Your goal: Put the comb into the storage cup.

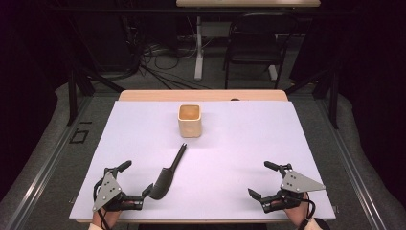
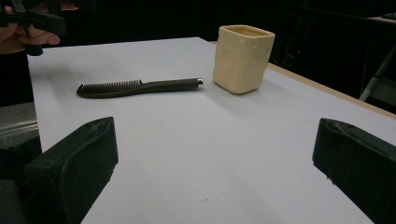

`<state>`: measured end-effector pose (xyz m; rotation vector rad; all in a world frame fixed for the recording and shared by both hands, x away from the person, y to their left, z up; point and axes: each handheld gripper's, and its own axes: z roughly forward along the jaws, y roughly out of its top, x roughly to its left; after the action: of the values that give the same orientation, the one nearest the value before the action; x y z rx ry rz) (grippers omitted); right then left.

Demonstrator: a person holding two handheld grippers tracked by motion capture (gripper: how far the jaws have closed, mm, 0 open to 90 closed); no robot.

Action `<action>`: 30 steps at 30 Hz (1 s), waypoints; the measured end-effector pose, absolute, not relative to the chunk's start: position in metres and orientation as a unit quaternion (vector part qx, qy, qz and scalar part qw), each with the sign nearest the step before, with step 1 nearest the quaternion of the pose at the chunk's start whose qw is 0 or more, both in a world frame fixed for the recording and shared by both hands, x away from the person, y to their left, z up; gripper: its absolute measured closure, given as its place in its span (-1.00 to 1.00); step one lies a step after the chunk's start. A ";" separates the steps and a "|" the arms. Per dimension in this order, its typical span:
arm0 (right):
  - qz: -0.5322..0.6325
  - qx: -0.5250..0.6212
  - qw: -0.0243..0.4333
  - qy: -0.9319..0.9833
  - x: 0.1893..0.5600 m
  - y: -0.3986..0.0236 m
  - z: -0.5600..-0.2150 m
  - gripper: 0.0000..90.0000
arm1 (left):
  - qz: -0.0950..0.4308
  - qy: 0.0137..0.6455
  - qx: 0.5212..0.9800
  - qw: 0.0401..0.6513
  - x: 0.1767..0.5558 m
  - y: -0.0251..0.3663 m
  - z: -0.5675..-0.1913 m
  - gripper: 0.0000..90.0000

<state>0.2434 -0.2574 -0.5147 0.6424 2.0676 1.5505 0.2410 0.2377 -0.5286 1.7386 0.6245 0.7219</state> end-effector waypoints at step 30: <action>0.561 0.234 0.237 0.758 0.243 -0.255 -0.515 -1.00 | 0.277 0.247 0.757 0.537 0.266 0.208 -0.519 -1.00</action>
<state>0.2427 -0.2554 -0.5152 0.6415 2.0762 1.5386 0.2663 0.2082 -0.5195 1.8031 0.5889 0.6600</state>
